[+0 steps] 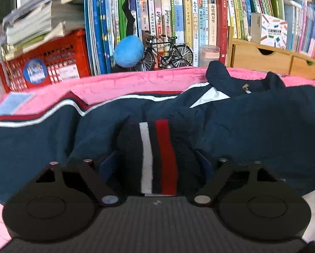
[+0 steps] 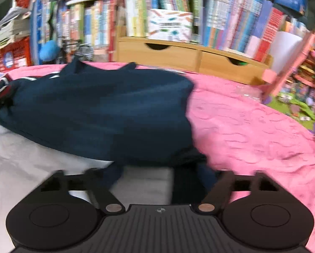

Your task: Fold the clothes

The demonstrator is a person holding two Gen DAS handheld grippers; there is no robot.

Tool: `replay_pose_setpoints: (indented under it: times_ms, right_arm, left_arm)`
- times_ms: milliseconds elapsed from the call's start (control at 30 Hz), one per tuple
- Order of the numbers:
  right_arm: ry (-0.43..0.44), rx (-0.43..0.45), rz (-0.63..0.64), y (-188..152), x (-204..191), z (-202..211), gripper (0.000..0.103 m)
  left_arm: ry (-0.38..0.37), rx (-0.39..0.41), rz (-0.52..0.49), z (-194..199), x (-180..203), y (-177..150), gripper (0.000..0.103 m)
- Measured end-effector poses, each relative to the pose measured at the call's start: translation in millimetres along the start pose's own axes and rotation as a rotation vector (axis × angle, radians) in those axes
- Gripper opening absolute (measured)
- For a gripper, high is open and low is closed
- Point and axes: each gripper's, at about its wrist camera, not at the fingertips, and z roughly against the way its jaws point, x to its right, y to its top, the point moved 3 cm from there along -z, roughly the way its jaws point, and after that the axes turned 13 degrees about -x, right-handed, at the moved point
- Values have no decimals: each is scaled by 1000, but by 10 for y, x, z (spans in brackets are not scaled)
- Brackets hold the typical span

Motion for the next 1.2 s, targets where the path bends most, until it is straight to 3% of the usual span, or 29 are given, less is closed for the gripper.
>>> replay_pose_setpoints:
  times_ms: [33, 100, 167, 200, 267, 333, 367, 533, 633, 700, 767, 833, 867, 967, 1067, 1133, 1200]
  right_arm:
    - [1, 8, -20, -1, 84, 46, 24]
    - [7, 27, -64, -4, 253, 140, 17]
    - [-181, 48, -140, -33, 394, 191, 67]
    - [-224, 58, -156, -70, 442, 227, 99]
    - [-287, 79, -178, -154, 529, 303, 97]
    - [-85, 86, -180, -261, 492, 364, 97]
    - [-47, 84, -140, -280, 406, 364, 97]
    - [-220, 82, 218, -167, -253, 42, 103]
    - [-275, 108, 319, 39, -519, -138, 103]
    - [-419, 131, 324, 186, -427, -219, 102]
    - [-510, 116, 182, 259, 8, -197, 103]
    - [-319, 71, -34, 210, 445, -76, 102]
    - [-289, 50, -83, 162, 530, -63, 102]
    - [-362, 34, 15, 34, 307, -19, 101]
    - [-295, 97, 225, -69, -107, 127, 102]
    - [-368, 89, 304, -123, -172, 52, 103]
    - [-475, 59, 242, -170, 84, -79, 103]
  left_arm:
    - [-16, -3, 6, -5, -14, 1, 87]
    - [-34, -7, 7, -14, -21, 6, 91]
    - [-40, -9, 13, -17, -37, 7, 91]
    - [-48, -10, 18, -18, -50, 7, 91]
    - [-63, -11, 25, -23, -68, 9, 93]
    - [-68, -13, 25, -28, -71, 10, 95]
    - [-70, -13, 25, -30, -71, 10, 95]
    - [-70, -16, 22, -35, -81, 12, 98]
    - [-70, -18, 22, -36, -89, 12, 99]
    - [-73, -17, 23, -36, -96, 12, 100]
    - [-126, -13, 2, -29, -84, 13, 103]
    - [-164, -11, -31, -25, -55, 16, 103]
    - [-163, -13, -47, -29, -34, 20, 103]
    - [-135, -21, -39, -44, -50, 30, 103]
    - [-141, -22, -31, -48, -75, 30, 103]
    - [-141, -22, -31, -50, -77, 31, 103]
    - [-142, -23, -30, -54, -76, 35, 103]
